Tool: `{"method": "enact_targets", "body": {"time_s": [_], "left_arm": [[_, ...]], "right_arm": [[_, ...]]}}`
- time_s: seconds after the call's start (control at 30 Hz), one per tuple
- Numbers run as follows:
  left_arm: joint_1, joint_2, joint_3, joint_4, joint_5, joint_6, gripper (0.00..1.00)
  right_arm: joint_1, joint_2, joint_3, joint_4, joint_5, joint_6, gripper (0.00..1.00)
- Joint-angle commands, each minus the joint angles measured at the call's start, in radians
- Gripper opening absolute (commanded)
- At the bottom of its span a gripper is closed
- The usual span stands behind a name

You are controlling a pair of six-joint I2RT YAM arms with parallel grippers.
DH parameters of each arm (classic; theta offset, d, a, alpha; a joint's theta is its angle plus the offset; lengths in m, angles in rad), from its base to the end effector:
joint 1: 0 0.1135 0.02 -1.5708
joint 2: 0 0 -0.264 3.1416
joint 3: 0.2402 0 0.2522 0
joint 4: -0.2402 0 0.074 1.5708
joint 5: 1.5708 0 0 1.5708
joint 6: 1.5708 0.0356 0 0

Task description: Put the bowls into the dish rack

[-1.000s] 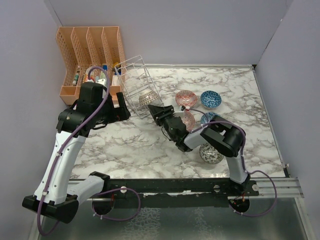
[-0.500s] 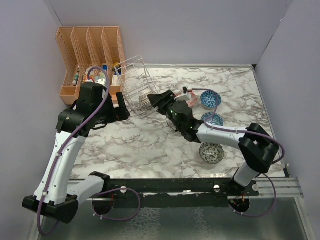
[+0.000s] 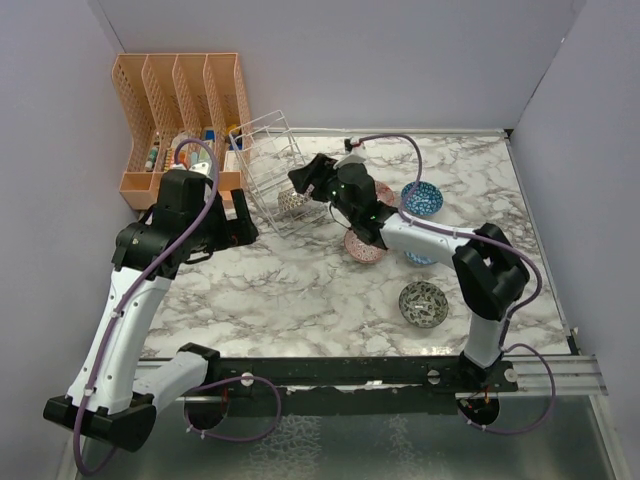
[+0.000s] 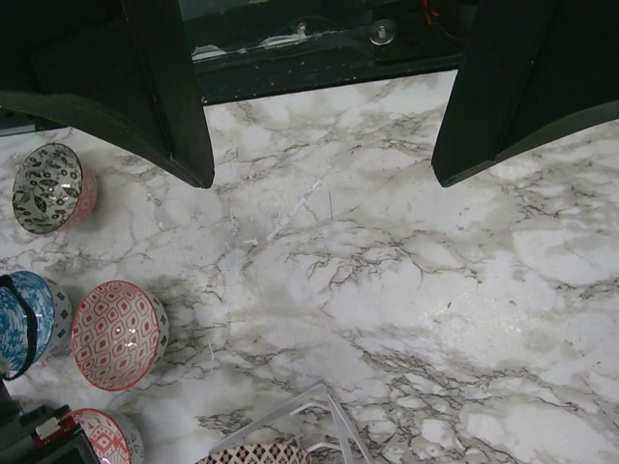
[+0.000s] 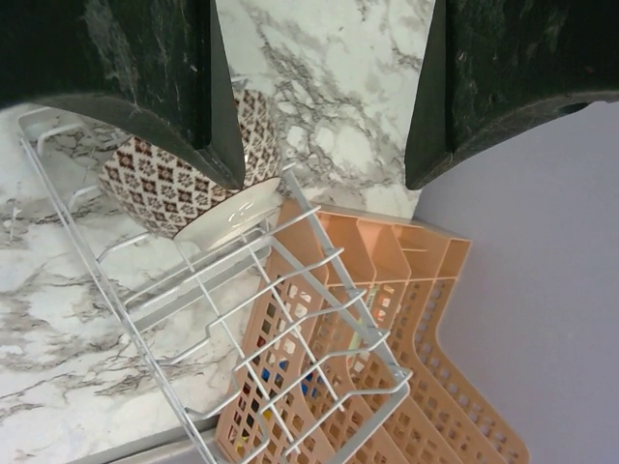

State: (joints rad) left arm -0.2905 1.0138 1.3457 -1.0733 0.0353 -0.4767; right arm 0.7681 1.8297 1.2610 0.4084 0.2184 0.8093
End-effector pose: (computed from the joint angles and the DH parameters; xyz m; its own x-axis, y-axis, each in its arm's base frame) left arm 0.1657 -0.0508 0.4001 -0.7177 -0.2641 -0.6444 -0.0204 0.9329 -0.3596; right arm 0.3173 0.2957 0.2700 -0.4588 0.5393 -0.7062 -0.2788 0.6673 0.6907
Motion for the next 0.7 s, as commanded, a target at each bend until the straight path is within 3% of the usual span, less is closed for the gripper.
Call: {"method": "enact_targets", "body": {"time_s": [0.0, 0.37, 0.67], "left_arm": [[-0.006, -0.02, -0.012, 0.002, -0.032, 0.008, 0.99], [-0.006, -0.016, -0.006, -0.001, -0.065, 0.009, 0.99], [-0.007, 0.0, -0.001, -0.013, -0.078, 0.001, 0.99]], "right_arm": [[-0.016, 0.072, 0.087, -0.025, -0.167, -0.15, 0.67], [-0.016, 0.153, 0.363, -0.383, -0.037, -0.501, 0.67], [-0.016, 0.217, 0.361, -0.407, -0.078, -0.516, 0.69]]}}
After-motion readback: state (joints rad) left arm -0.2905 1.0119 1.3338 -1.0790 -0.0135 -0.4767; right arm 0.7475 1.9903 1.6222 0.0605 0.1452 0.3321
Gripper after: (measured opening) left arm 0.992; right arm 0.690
